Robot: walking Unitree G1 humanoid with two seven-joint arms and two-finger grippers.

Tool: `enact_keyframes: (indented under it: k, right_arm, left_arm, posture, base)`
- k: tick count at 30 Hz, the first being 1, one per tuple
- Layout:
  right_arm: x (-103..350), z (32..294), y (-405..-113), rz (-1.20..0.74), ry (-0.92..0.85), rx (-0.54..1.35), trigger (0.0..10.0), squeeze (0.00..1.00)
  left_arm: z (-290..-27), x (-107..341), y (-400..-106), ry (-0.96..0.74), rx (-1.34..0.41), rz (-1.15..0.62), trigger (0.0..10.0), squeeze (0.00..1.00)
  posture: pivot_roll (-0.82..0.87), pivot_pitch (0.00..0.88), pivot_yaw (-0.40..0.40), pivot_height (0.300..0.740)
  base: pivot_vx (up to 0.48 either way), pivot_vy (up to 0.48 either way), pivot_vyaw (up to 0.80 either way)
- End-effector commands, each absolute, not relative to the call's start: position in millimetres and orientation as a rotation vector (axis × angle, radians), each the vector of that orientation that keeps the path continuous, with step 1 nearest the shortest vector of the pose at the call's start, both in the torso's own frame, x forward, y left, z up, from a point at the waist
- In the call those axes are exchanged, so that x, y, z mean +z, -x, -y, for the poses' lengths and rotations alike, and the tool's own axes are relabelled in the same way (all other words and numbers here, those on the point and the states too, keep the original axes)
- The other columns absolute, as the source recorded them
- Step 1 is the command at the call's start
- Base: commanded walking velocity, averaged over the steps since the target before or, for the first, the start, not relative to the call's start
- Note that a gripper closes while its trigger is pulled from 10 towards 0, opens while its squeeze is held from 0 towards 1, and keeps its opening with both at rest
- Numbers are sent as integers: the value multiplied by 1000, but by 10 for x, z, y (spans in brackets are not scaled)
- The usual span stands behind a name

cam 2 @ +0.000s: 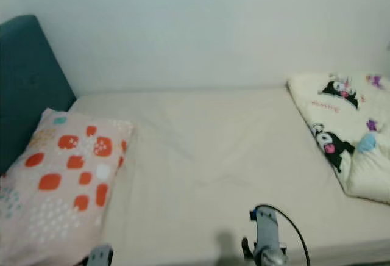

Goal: Clean up the room

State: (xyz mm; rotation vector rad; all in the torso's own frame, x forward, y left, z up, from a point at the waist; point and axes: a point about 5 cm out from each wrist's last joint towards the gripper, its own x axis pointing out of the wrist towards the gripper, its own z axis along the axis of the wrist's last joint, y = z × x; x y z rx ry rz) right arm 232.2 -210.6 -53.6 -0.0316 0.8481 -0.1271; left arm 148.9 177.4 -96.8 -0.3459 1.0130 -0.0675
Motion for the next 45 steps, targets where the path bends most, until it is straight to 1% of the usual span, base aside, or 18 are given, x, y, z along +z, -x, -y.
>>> enact_keyframes:
  k: [1, 7, 12, 23, 30, 37, 45]
  right_arm:
    - [-426, 2048, -2488, -778, 34, -104, 10000, 0]
    - [-267, 1943, -2710, -695, 50, -66, 10000, 0]
    - [-179, 1904, -2815, -650, 47, -55, 10000, 0]
    - [-36, 1958, -2951, -581, 31, -88, 10000, 0]
    - [-44, 1963, -2942, -584, 34, -86, 10000, 0]
    - [-51, 1953, -2935, -582, 30, -88, 10000, 0]
    - [-21, 1975, -2958, -562, 13, -89, 10000, 0]
  left_arm:
    - [-1816, -970, -1477, 339, -59, -1019, 10000, 0]
    - [-1821, -966, -1488, 337, -58, -1019, 10000, 0]
    - [-1849, -962, -1491, 334, -53, -1020, 10000, 0]
    - [-1922, -980, -1414, 328, -42, -1036, 10000, 0]
    - [-1917, -988, -1392, 327, -42, -1040, 10000, 0]
    - [-1807, -1011, -1370, 331, -54, -1049, 10000, 0]
    - [-1777, -1017, -1363, 330, -56, -1052, 10000, 0]
  posture:
    - [-119, 72, -14, 740]
    - [-118, 76, -12, 740]
    - [-118, 78, -11, 740]
    - [-123, 77, -5, 740]
    - [-120, 77, -8, 740]
    - [-125, 80, -4, 740]
    - [-126, 82, -5, 740]
  base:
    - [0, -480, 0]
    - [0, -480, 0]
    - [0, -480, 0]
    - [0, -480, 0]
    - [0, -480, 0]
    - [0, -480, 0]
    - [0, -480, 0]
